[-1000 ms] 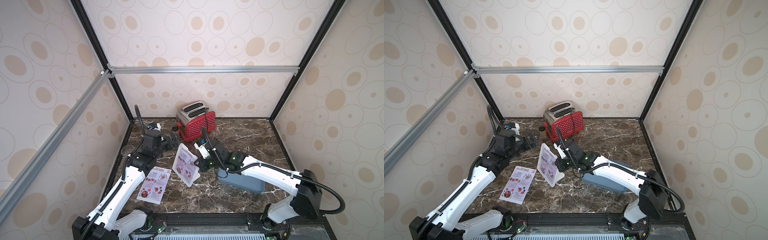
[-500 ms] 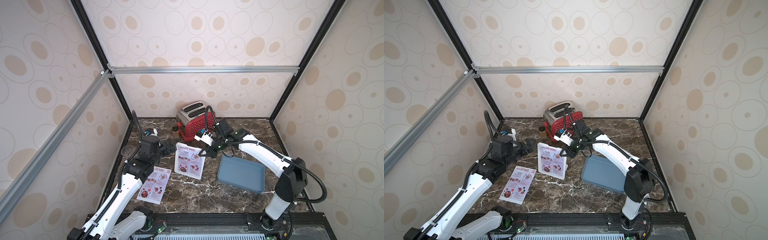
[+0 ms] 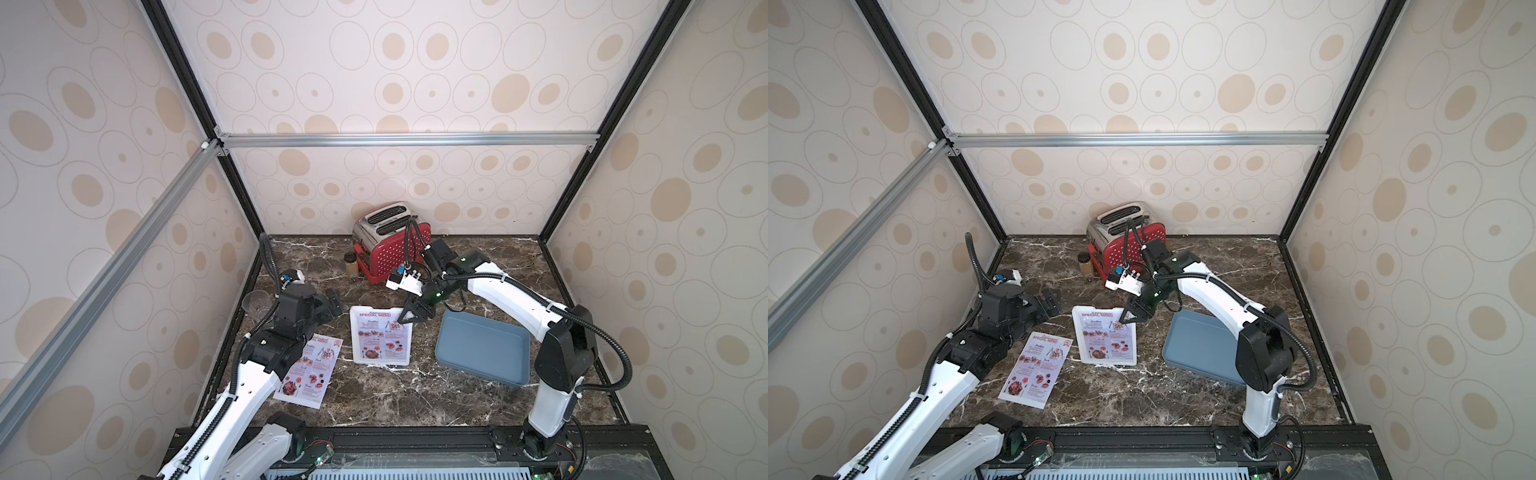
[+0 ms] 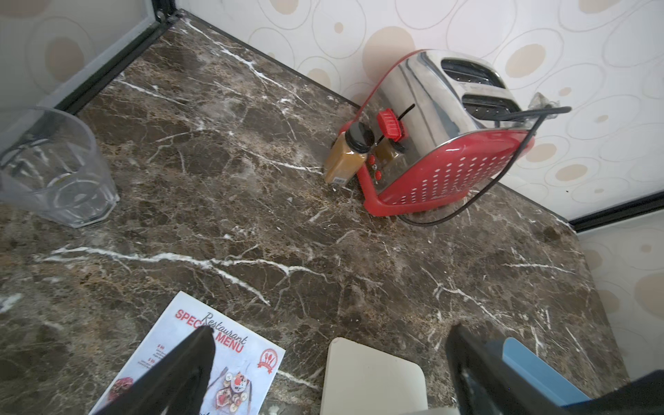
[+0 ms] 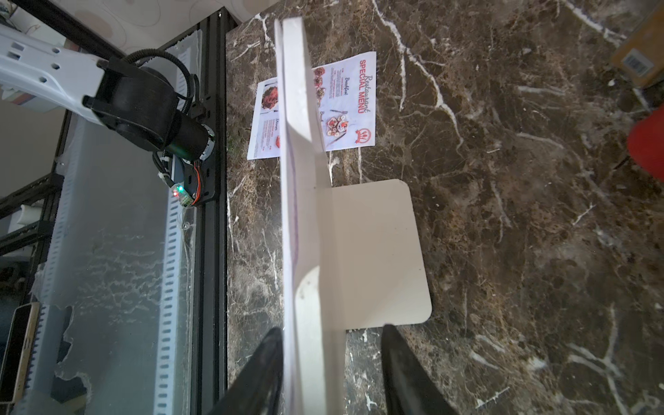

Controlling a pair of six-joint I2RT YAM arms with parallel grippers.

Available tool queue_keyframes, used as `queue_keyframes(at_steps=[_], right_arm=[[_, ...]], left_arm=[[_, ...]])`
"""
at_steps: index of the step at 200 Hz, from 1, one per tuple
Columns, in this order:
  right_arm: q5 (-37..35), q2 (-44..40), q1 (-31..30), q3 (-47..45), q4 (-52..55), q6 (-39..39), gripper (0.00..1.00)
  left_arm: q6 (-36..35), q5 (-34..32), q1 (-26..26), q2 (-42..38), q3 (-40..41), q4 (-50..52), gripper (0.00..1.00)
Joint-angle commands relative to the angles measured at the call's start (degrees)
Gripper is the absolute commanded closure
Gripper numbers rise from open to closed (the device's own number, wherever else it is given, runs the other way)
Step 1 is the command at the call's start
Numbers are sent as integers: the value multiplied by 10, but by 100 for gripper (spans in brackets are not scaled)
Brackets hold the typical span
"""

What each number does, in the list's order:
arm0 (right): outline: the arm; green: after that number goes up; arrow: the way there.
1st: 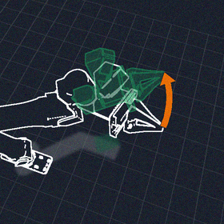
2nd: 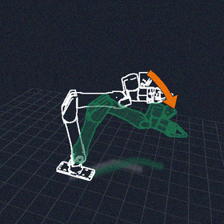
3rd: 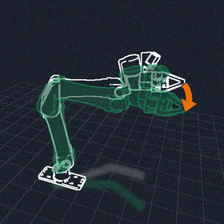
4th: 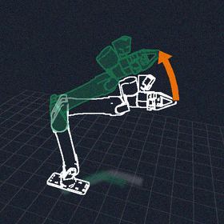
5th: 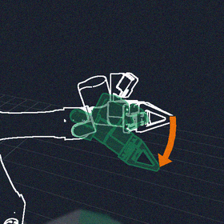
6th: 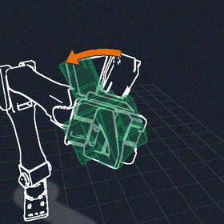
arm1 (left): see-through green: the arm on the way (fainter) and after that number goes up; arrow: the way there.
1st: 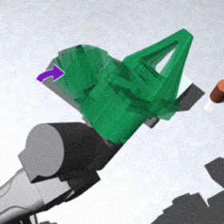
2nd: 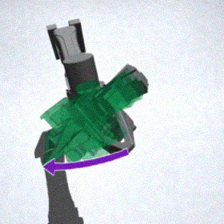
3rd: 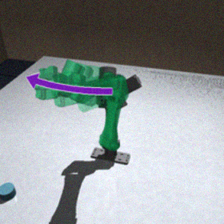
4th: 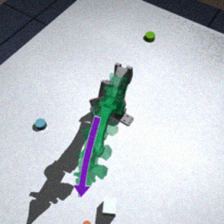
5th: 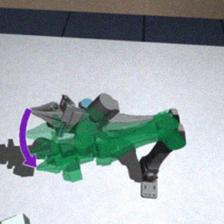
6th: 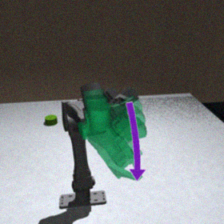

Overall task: Replace the menus in the menu holders
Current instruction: Adjust the menu holder at the center of the board, then reset both arms

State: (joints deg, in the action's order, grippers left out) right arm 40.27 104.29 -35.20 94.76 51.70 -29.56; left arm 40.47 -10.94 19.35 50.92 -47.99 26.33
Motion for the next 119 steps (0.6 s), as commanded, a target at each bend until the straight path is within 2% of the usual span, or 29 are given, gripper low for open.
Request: queue_keyframes(at_steps=[1, 13, 26, 39, 58, 77, 95, 119], right_arm=[[1, -61, 17, -3, -2, 8, 50], [-13, -105, 33, -23, -23, 45, 46], [-57, -172, 57, -86, -88, 103, 41], [-182, -248, 76, -183, -177, 181, 40], [-349, -340, 123, -339, -291, 277, 37], [-443, -392, 195, -459, -387, 366, 37], [-524, -402, 248, -560, -502, 379, 38], [-547, -363, 268, -639, -653, 333, 38]], left_arm=[[-36, -60, -5, 14, 2, -12, 1], [-73, -87, -8, 33, 3, -34, 1], [-122, -106, -17, 58, 10, -71, 1], [-166, -117, -31, 87, 23, -114, 0], [-238, -94, -65, 126, 55, -202, 1], [-270, -56, -117, 160, 81, -276, 1], [-278, -30, -163, 186, 91, -307, 0], [-322, 12, -195, 205, 116, -368, 1]])
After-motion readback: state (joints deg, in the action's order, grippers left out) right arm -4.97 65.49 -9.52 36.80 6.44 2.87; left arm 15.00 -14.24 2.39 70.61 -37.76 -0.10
